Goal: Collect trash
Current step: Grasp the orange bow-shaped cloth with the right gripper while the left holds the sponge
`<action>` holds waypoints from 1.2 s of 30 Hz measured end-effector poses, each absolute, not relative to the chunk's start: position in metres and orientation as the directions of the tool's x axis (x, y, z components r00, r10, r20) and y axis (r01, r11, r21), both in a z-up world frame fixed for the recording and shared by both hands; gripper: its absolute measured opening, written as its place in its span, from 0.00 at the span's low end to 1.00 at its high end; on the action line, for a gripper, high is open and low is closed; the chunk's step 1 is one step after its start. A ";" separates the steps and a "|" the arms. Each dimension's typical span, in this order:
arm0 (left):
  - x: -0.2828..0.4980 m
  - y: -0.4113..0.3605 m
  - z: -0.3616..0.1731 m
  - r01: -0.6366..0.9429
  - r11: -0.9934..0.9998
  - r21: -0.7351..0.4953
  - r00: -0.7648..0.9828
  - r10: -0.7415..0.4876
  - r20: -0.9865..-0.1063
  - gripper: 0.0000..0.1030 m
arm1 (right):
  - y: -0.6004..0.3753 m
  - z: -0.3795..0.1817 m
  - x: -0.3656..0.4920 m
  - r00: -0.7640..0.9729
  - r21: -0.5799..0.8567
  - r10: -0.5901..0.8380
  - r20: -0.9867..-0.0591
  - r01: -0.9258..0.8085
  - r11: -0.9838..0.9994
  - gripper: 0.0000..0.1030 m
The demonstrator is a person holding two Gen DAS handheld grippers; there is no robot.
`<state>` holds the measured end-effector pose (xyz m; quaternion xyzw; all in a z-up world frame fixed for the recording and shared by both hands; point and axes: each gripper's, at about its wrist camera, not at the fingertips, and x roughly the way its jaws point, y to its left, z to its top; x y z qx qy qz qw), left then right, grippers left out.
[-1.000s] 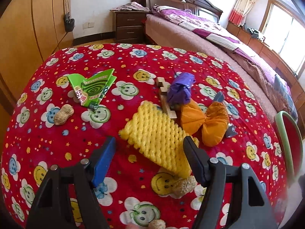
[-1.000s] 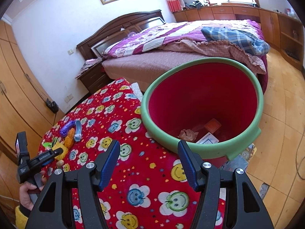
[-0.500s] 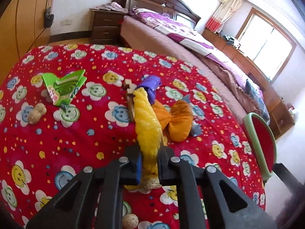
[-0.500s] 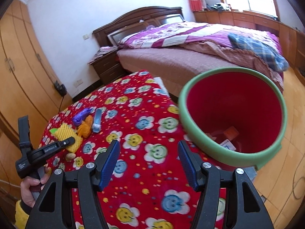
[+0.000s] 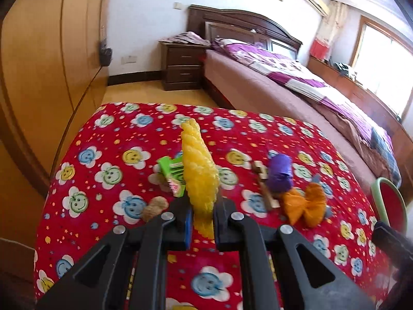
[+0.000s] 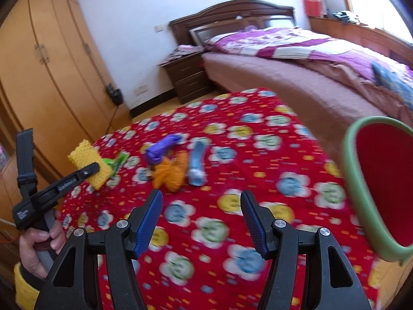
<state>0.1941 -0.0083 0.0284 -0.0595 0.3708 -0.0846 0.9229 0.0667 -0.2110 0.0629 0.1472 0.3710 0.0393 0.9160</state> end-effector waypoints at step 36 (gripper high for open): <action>0.191 0.004 0.004 0.136 0.964 -0.230 0.715 -0.256 -0.650 0.11 | -0.188 0.006 0.139 0.676 0.439 0.268 -0.687 0.092 0.894 0.20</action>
